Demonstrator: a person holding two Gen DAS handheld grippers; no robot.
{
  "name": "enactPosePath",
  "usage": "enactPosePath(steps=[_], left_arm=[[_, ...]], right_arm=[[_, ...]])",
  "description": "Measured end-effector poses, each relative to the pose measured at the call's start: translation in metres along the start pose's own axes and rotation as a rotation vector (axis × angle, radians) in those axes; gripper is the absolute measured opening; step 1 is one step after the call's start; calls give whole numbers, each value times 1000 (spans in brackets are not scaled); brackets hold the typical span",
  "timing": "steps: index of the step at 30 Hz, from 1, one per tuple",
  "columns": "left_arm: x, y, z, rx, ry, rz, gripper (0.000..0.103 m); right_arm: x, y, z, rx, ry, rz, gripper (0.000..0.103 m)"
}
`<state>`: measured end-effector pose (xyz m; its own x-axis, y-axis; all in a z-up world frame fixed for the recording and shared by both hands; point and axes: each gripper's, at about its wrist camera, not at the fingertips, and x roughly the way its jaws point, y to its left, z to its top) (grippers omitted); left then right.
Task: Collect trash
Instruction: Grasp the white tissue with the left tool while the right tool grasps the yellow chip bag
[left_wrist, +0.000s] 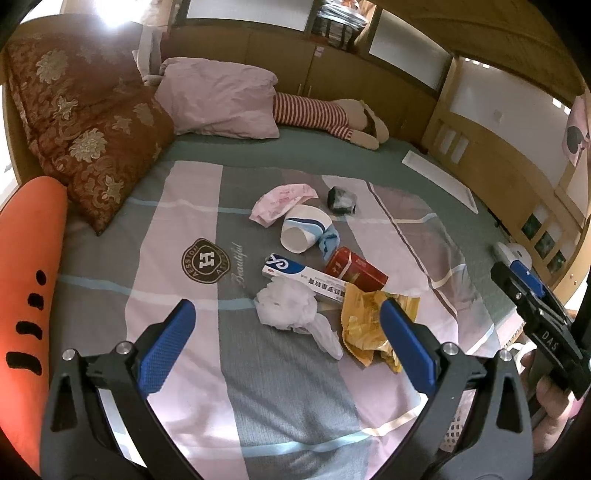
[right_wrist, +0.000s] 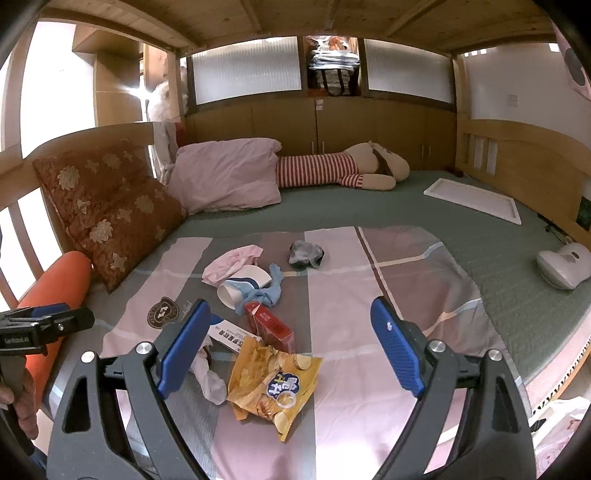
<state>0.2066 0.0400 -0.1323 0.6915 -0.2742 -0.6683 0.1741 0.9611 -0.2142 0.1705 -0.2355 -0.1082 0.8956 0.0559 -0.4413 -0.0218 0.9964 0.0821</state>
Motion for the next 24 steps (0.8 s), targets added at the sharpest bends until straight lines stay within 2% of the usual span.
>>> enactPosePath(steps=[7,12,15,20,24], left_arm=[[7,-1,-2,16,16,7,99],[25,-6,-4,44,40,18,99],[50,-13,-6,75,63,35,99],[102,-25,-14,168,129,67,99],[147,-21,-16,183,176,80,99]], right_arm=[[10,-3,-3,28,39,9,88],[48,-23,-11,180,199,55,90],[80,-34,-22,293,318,86,90],[126,-37,-47,373,497,70,90],[146,-26,-55,350,559,68,90]])
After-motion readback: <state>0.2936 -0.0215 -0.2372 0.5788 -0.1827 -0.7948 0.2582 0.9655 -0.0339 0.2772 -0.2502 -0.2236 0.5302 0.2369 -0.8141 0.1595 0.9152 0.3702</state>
